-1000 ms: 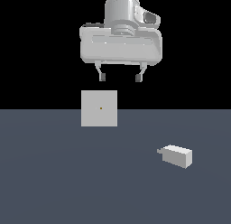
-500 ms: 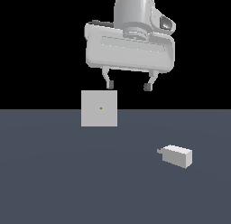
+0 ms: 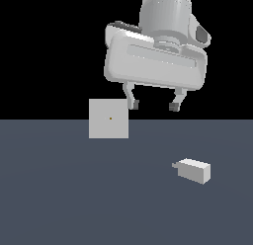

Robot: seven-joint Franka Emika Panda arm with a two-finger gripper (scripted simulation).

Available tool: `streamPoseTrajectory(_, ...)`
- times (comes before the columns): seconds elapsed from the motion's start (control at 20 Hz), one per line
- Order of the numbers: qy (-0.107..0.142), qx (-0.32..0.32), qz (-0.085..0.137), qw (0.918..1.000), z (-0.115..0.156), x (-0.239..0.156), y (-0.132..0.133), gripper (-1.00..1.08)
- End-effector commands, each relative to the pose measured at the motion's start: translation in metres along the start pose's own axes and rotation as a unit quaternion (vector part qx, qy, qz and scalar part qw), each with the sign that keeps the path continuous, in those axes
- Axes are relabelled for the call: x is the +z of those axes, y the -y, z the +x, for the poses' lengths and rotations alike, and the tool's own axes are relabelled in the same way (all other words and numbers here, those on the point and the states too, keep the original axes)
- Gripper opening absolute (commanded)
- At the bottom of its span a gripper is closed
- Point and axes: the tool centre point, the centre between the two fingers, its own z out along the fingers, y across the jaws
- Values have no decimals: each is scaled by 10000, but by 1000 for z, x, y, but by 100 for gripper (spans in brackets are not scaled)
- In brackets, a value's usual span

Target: Plug the charger into the wall socket.

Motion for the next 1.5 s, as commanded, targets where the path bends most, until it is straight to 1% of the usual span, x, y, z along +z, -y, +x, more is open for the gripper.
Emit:
streamPoseTrajectory(0.0,-36,-179,22,9998,-8,5,-4,100)
streamPoseTrajectory(0.35,-129,-652,92,9977,-27,20,-16,100)
streamPoseTrajectory(0.8,-242,-1217,181,9921,-47,39,-32,100)
streamPoseTrajectory(1.15,-297,-1504,230,9879,-56,49,-41,100)
streamPoseTrajectory(1.45,-313,-1615,249,9861,-59,53,-45,100)
